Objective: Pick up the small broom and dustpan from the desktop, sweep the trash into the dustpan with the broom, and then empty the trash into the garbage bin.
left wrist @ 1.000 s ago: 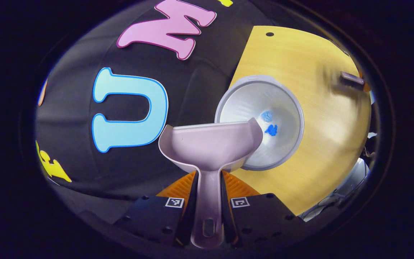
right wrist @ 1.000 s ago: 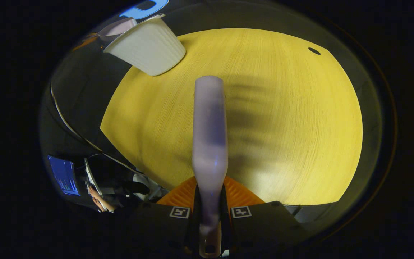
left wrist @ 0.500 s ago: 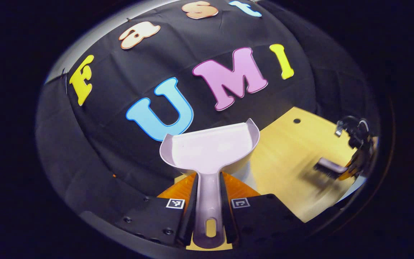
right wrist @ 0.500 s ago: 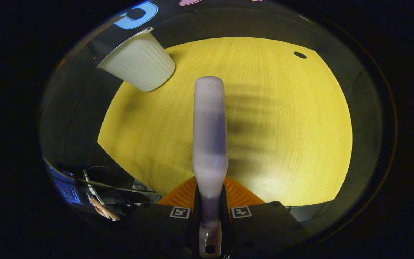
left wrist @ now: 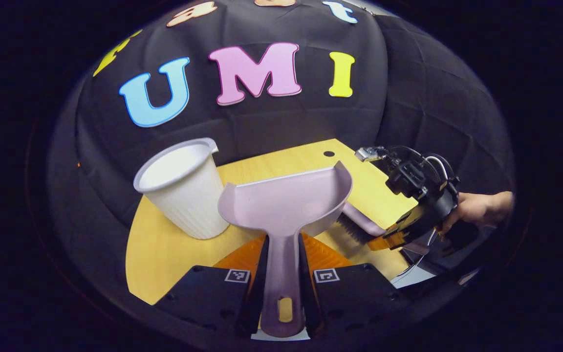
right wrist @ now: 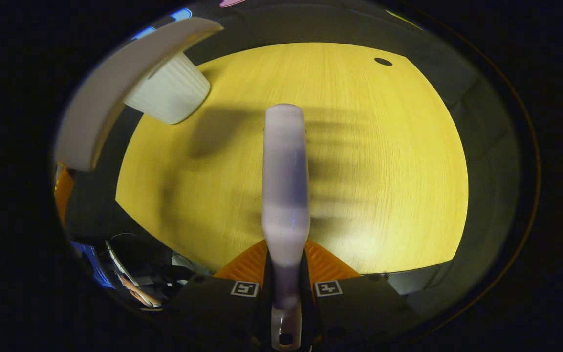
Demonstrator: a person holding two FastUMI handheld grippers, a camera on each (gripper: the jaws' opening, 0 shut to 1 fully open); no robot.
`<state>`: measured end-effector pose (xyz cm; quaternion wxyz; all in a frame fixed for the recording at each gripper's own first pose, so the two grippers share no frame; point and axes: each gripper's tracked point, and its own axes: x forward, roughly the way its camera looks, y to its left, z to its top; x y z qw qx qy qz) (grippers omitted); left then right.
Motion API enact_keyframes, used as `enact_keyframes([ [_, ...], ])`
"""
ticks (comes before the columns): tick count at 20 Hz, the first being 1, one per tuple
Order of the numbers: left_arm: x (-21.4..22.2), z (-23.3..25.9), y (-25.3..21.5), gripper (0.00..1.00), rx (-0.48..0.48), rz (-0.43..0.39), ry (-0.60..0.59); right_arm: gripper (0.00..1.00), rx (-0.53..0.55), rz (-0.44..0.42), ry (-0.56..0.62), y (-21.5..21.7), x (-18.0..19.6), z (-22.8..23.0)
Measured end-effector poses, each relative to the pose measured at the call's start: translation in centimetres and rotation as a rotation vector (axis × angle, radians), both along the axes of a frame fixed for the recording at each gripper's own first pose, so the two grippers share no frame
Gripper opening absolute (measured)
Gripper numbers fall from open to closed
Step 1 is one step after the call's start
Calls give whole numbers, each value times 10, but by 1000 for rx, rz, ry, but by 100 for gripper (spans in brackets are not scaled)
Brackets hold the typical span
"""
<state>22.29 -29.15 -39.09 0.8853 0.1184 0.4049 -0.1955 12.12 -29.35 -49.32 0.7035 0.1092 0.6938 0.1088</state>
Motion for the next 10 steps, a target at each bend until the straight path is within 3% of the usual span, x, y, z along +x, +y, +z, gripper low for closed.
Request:
enact_keyframes([
  [4, 4, -48, 11, 31, 152, 51, -23, 27, -71, -3, 12, 2, -1, 1],
  [7, -10, -69, -9, 31, 94, 85, 42, 27, -131, 29, -5, -3, 5, 6],
  [10, -19, -76, -23, 31, 31, 178, 91, 27, -165, 39, -12, -4, 2, 6],
])
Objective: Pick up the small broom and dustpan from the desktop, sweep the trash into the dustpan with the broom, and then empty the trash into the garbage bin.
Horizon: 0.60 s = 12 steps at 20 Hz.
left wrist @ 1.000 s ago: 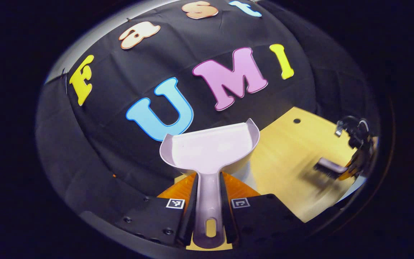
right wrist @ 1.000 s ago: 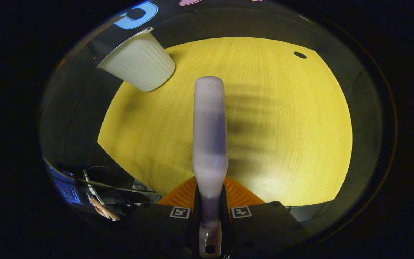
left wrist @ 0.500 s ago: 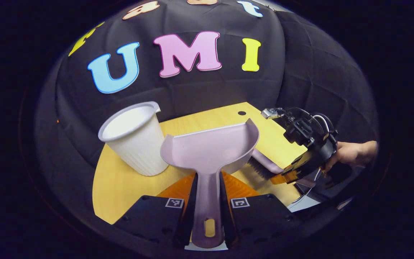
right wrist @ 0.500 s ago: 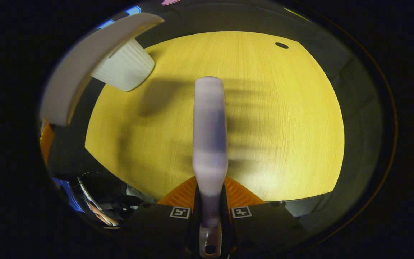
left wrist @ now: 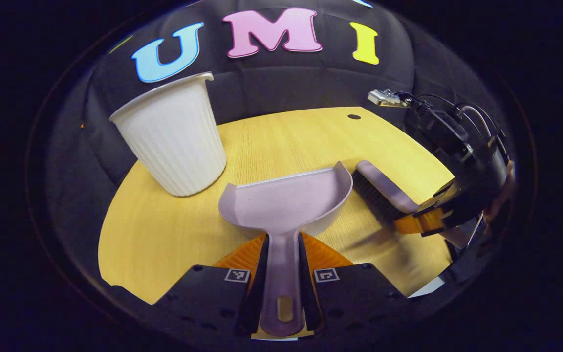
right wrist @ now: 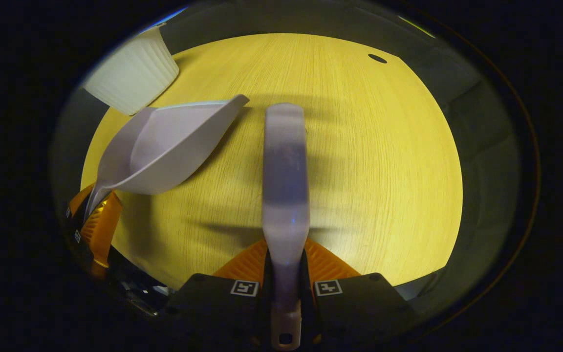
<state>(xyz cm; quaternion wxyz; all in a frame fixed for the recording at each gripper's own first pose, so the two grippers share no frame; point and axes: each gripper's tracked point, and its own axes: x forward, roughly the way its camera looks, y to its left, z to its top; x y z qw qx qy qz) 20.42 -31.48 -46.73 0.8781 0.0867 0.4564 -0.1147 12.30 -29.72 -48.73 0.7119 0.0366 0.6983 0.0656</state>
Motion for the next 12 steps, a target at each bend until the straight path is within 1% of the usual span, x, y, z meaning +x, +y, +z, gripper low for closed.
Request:
enact_keyframes([
  [1, 1, 0, -1, 31, 14, 7, -1, 27, -4, 3, -1, 0, 0, -2],
  [2, 0, -2, 1, 31, 37, -2, -1, 20, -6, 5, 8, -1, -1, -3],
  [3, -1, -1, 1, 31, 68, -17, 6, 21, -1, 2, 23, 2, -5, -6],
  [4, -1, -1, -2, 31, 84, -28, 16, 28, 3, -15, 22, 4, -2, -3],
  [6, -6, -12, -4, 31, 88, -17, 71, 28, 10, -18, 46, 4, 0, -4],
  [7, -10, -12, -5, 32, 83, -10, 93, 30, 17, -9, 59, 3, 3, -6],
  [8, -10, -9, -5, 38, 84, -3, 94, 30, 32, -9, 71, 4, 4, -7],
  [9, -8, -6, -5, 33, 87, -8, 84, 36, 39, -8, 84, 4, 3, -7],
  [10, -5, -2, -6, 38, 90, -19, 70, 44, 41, -7, 90, 4, 0, -7],
  [11, -4, 0, -8, 39, 87, -34, 68, 43, 41, -6, 91, 4, -3, -7],
  [12, -4, 2, -9, 41, 88, -40, 75, 51, 45, -4, 94, 4, -5, -5],
])
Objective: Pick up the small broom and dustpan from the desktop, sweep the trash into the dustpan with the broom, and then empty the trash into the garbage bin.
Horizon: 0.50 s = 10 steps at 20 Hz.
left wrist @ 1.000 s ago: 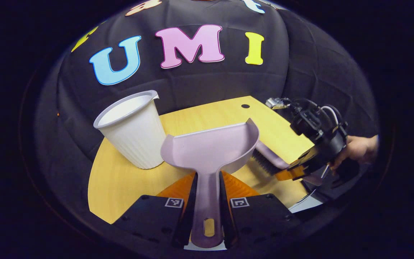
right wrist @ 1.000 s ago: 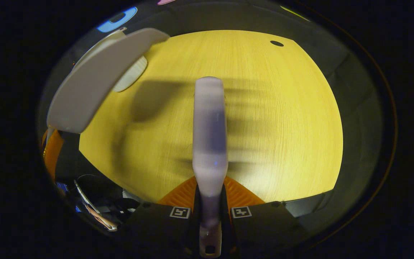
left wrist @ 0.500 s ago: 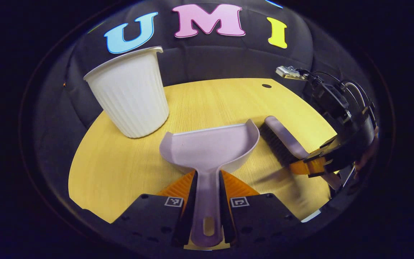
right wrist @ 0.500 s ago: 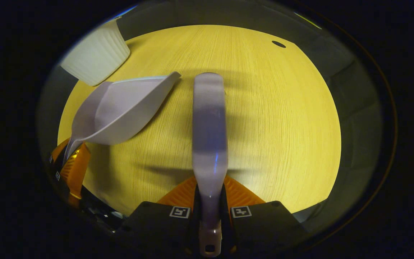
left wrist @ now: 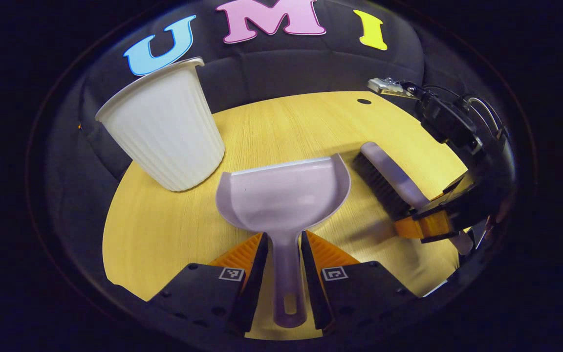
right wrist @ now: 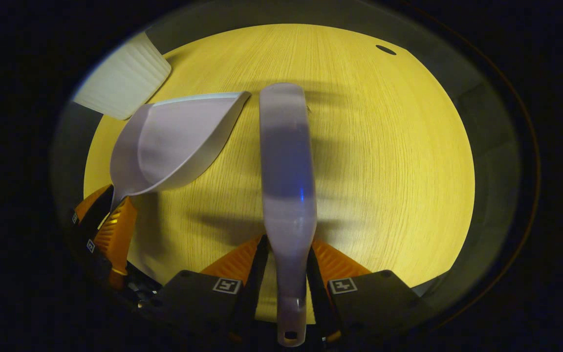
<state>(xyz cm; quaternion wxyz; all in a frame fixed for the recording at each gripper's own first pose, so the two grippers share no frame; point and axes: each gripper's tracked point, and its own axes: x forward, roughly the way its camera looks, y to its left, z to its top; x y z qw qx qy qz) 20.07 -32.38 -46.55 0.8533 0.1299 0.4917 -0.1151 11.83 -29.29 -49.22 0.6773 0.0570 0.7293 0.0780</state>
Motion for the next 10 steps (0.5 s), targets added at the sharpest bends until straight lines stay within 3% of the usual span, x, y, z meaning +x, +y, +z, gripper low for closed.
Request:
enact_keyframes([
  [2, -1, 1, 5, 48, 11, 33, 10, 68, 17, 2, -4, 1, -1, 6],
  [3, 0, 1, 10, 67, 13, 52, -4, 82, 29, 0, -16, 1, -1, 10],
  [4, 0, 7, 13, 74, 12, 75, -18, 95, 40, -3, -32, -1, 0, 16],
  [5, -3, 19, 13, 76, -7, 93, -34, 100, 49, -5, -52, -4, 2, 23],
  [7, -13, 55, 7, 76, -55, 119, -64, 100, 59, -7, -119, -13, 5, 42],
  [10, -12, 114, 8, 76, -90, 142, -237, 100, 65, -20, -286, -35, 19, 93],
])
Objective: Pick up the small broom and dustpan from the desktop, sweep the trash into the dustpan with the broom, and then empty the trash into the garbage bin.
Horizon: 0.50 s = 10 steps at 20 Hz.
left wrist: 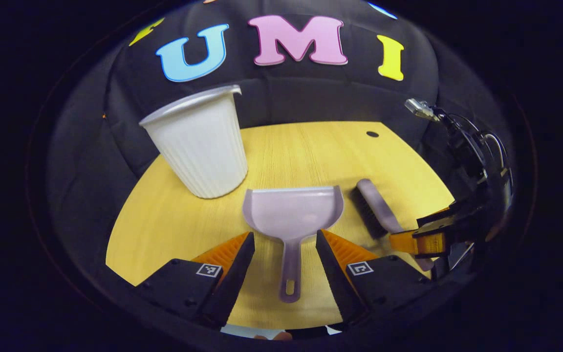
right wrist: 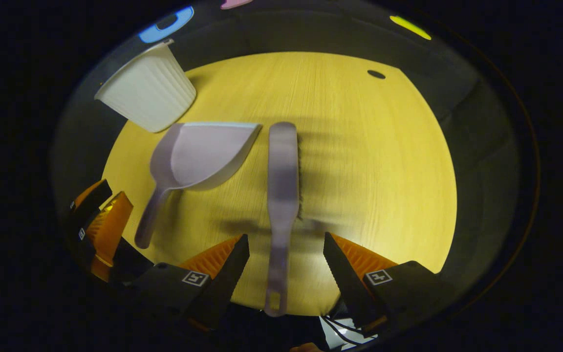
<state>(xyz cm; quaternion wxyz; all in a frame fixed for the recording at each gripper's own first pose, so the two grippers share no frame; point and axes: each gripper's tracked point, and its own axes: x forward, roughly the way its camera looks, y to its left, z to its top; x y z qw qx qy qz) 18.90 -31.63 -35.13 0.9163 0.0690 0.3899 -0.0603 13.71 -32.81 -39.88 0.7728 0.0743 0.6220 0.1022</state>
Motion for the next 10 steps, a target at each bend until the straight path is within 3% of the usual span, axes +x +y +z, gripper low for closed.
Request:
enact_keyframes([
  [5, 0, 123, -14, 76, -73, -33, -328, 99, 36, -120, -494, -15, 39, 109],
  [6, -2, 142, -16, 76, -98, -44, -376, 89, 60, -158, -609, -9, 51, 118],
  [7, 0, 160, -18, 76, -119, -54, -418, 98, 86, -190, -729, -7, 63, 131],
  [10, -10, 199, -14, 76, -154, -81, -482, 97, 66, -198, -936, -6, 71, 150],
])
